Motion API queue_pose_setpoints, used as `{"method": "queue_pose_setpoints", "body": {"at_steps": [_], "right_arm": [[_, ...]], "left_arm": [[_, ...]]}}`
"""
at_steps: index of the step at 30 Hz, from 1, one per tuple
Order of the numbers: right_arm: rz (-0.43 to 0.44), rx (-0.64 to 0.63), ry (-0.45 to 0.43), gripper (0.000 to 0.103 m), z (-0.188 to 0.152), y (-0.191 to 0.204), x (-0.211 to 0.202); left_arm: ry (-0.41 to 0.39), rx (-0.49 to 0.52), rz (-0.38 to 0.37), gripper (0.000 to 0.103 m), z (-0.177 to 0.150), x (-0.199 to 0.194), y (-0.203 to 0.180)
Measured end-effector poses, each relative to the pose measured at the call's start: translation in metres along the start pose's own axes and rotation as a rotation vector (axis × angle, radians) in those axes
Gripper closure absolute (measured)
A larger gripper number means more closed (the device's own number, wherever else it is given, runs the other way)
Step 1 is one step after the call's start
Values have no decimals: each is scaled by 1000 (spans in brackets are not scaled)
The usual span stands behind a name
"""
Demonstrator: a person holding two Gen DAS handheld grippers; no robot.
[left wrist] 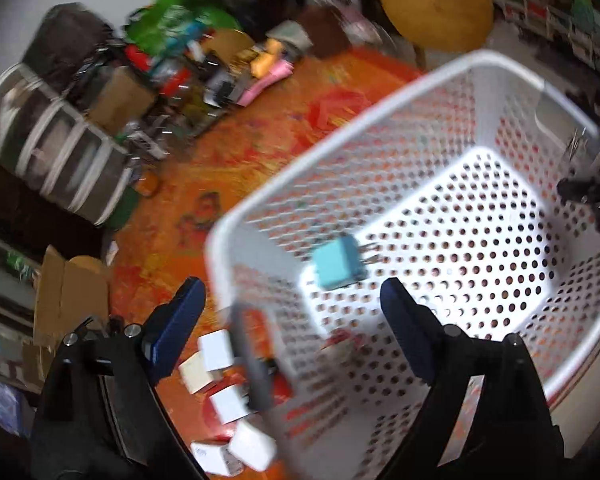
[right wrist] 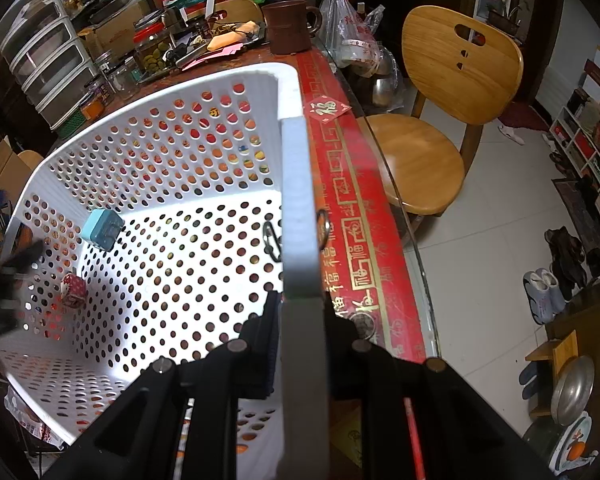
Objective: Organize rigid objects
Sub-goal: 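Carry the teal charger into the basket and release it from the left tool, then grasp the large white rectangular charger with the left tool and lift it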
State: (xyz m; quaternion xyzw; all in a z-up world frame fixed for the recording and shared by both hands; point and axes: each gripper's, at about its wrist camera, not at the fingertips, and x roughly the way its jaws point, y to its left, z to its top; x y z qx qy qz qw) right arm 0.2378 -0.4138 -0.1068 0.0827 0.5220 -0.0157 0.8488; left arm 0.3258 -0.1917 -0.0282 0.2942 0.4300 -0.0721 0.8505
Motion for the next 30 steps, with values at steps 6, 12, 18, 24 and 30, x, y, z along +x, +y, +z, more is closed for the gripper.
{"method": "queue_pose_setpoints", "body": {"at_steps": [6, 12, 18, 24, 30], "right_arm": [[0, 1, 0, 87, 0, 0, 0], [-2, -1, -3, 87, 0, -1, 0], [0, 4, -7, 87, -1, -1, -1], [2, 5, -8, 87, -2, -2, -1], [7, 2, -7, 87, -1, -2, -2]], "left_arm": [[-55, -119, 96, 2, -66, -39, 78], [67, -322, 86, 2, -173, -10, 155], [189, -493, -26, 2, -262, 41, 177], [216, -498, -84, 2, -288, 65, 156], [225, -487, -15, 2, -283, 80, 140]]}}
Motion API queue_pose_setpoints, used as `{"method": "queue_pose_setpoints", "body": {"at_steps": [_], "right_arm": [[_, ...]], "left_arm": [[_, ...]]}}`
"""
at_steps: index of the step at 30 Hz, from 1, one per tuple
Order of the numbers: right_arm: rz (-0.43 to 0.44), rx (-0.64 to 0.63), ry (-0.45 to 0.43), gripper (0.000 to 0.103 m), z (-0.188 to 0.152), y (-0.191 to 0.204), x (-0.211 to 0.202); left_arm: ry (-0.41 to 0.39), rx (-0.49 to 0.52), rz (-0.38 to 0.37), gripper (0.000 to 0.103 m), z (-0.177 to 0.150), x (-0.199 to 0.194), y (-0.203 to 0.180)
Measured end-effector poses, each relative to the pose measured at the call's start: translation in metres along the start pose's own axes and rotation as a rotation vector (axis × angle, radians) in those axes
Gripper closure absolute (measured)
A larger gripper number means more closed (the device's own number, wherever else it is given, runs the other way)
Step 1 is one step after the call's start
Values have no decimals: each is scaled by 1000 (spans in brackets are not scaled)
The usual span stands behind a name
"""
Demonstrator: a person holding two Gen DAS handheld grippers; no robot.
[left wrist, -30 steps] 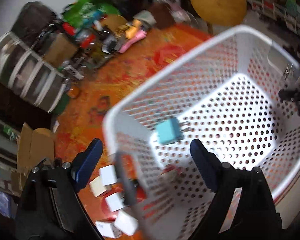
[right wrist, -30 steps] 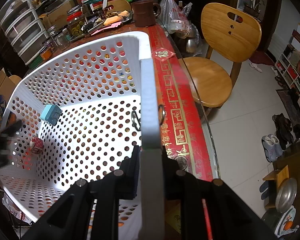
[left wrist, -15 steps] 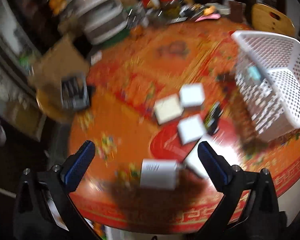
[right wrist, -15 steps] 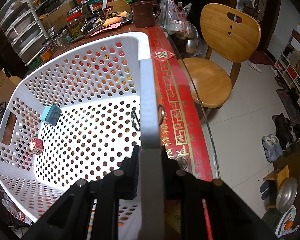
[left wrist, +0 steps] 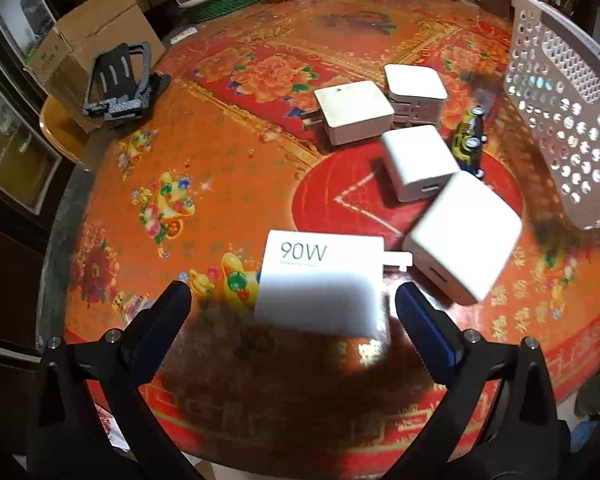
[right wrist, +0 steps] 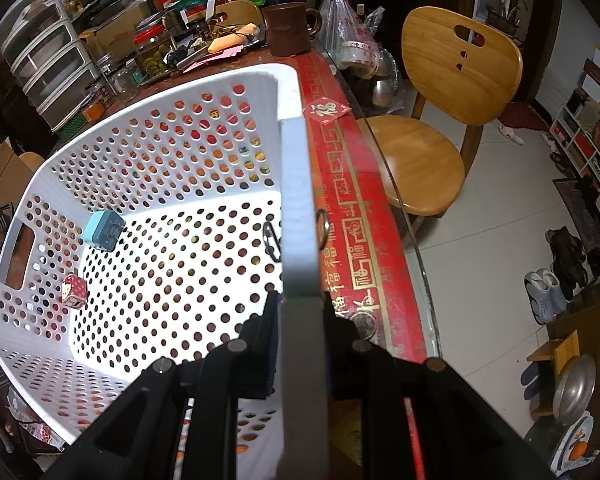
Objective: Organize rigid objects
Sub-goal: 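Grasp the large white rectangular charger with the left tool and lift it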
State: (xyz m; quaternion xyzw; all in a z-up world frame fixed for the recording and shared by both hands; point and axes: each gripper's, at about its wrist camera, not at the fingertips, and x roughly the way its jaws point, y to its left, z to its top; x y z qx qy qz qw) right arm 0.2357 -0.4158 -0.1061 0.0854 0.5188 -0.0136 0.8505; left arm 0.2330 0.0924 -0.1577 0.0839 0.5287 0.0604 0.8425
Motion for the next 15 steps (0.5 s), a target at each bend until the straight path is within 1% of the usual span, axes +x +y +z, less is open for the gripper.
{"method": "queue_pose_setpoints", "body": {"at_steps": [1, 3, 6, 8, 9, 10, 13, 15], "right_arm": [[1, 0, 0, 87, 0, 0, 0], [1, -1, 0, 87, 0, 0, 0], [-1, -3, 0, 87, 0, 0, 0], [-3, -4, 1, 87, 1, 1, 0], [-3, -5, 1, 87, 1, 1, 0], [-2, -4, 1, 87, 1, 1, 0], [0, -3, -1, 87, 1, 1, 0], [0, -3, -1, 87, 1, 1, 0]], "left_arm": [[2, -1, 6, 2, 3, 2, -1], [10, -7, 2, 5, 4, 6, -2], [3, -34, -49, 17, 5, 8, 1], [4, -46, -91, 36, 6, 9, 3], [5, -51, -114, 43, 7, 8, 3], [7, -56, -127, 48, 8, 8, 2], [-8, -58, -114, 48, 7, 7, 0], [-20, -79, -117, 48, 6, 7, 0]]}}
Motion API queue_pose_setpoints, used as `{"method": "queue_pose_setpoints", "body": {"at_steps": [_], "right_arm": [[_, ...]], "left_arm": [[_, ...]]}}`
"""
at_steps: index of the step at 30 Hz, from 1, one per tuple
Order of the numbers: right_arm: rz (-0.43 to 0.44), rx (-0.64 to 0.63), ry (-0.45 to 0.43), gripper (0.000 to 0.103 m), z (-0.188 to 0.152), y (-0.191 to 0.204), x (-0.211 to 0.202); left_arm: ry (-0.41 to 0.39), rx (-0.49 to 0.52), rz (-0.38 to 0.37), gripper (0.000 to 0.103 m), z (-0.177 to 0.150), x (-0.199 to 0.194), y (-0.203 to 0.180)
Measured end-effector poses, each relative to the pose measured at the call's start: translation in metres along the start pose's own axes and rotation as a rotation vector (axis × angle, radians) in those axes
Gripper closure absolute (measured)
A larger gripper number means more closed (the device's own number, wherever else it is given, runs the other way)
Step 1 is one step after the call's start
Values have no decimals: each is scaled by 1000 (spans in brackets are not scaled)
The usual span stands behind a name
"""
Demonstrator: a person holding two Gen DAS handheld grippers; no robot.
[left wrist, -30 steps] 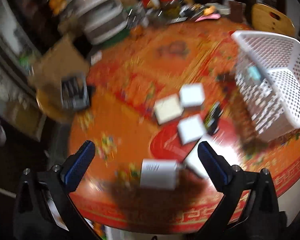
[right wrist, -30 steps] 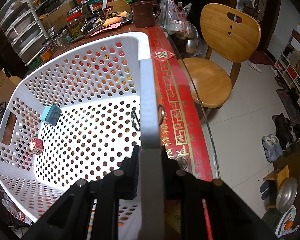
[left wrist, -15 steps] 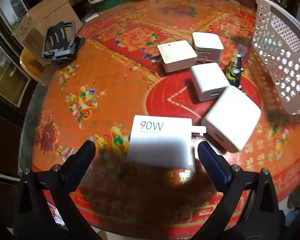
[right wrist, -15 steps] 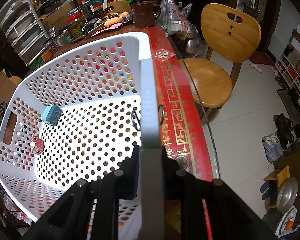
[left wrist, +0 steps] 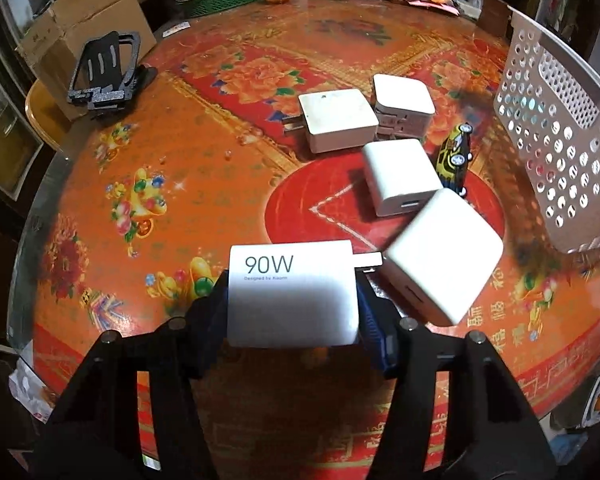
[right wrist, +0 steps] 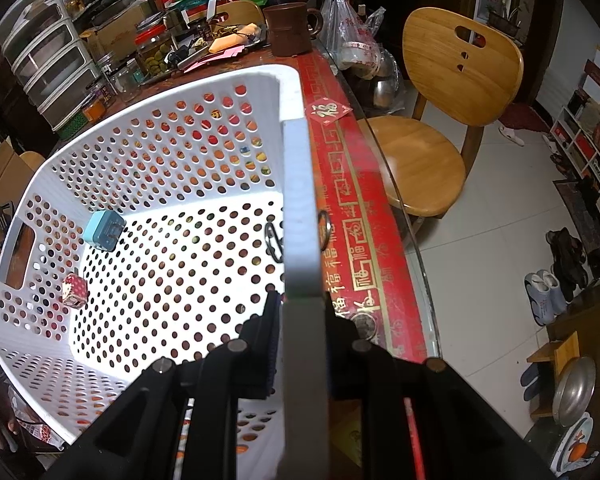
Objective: Organize rigid objects
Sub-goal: 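Grasp the large white rectangular charger with the left tool and lift it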
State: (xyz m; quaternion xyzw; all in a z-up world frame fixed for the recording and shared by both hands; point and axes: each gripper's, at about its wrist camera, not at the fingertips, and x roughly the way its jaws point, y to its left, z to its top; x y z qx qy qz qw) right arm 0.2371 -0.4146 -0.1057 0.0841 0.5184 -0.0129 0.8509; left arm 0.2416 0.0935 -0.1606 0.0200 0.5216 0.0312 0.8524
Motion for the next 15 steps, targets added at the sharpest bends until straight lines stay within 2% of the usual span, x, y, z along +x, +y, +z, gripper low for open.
{"method": "queue_pose_setpoints", "body": {"at_steps": [10, 15], "right_arm": [[1, -1, -1, 87, 0, 0, 0], [-2, -1, 0, 87, 0, 0, 0]], "left_arm": [[-52, -46, 64, 49, 3, -15, 7], [-107, -43, 97, 49, 15, -39, 3]]}}
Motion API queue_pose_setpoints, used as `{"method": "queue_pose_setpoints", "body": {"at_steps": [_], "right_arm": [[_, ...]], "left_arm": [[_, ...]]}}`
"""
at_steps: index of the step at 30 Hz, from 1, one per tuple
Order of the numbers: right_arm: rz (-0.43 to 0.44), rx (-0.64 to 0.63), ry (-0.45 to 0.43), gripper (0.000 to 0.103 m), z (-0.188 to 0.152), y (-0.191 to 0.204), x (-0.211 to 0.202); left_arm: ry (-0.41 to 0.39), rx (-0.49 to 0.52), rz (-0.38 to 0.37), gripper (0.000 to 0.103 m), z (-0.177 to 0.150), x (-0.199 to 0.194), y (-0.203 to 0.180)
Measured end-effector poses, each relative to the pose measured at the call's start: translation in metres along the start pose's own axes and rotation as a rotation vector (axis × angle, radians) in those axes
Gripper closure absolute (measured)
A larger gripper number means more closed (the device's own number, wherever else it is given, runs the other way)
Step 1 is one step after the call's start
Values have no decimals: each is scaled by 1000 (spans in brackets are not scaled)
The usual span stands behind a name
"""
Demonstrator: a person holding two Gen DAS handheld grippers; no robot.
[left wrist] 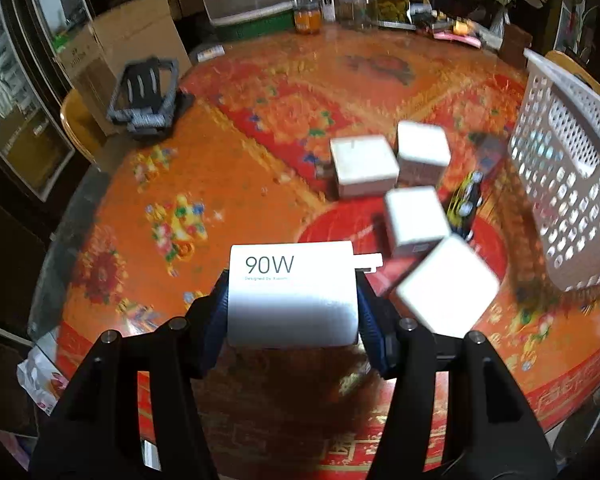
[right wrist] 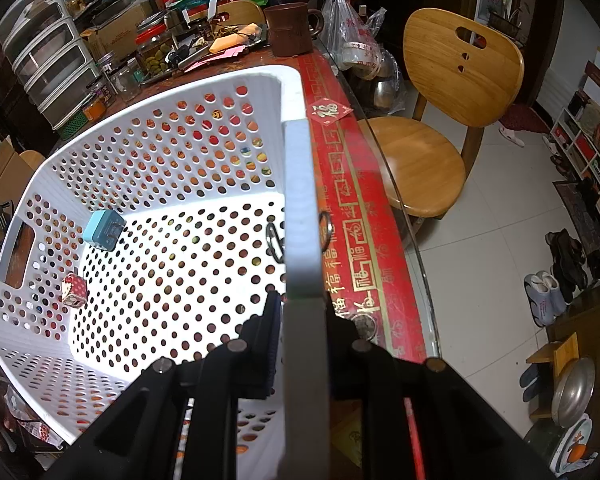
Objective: Organize rigid objects
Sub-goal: 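Grasp the large white rectangular charger with the left tool and lift it, then carry the large white charger into the basket and open the left tool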
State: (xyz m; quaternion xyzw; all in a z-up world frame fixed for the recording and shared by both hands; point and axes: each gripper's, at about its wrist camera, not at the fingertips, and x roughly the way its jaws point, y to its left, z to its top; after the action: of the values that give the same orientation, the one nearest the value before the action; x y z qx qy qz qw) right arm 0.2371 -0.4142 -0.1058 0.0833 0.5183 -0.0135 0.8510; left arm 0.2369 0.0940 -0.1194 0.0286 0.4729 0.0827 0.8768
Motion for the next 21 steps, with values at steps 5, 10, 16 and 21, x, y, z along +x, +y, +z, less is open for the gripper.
{"method": "queue_pose_setpoints", "body": {"at_steps": [5, 10, 16, 21], "right_arm": [[1, -2, -2, 87, 0, 0, 0], [3, -1, -4, 87, 0, 0, 0], [4, -3, -5, 87, 1, 0, 0], [11, 0, -8, 87, 1, 0, 0]], "left_arm": [[-102, 51, 4, 48, 30, -44, -24], [-168, 120, -10, 48, 63, -82, -71], [-215, 258, 7, 48, 88, -107, -152], [-167, 385, -51, 48, 97, -104, -222]]}}
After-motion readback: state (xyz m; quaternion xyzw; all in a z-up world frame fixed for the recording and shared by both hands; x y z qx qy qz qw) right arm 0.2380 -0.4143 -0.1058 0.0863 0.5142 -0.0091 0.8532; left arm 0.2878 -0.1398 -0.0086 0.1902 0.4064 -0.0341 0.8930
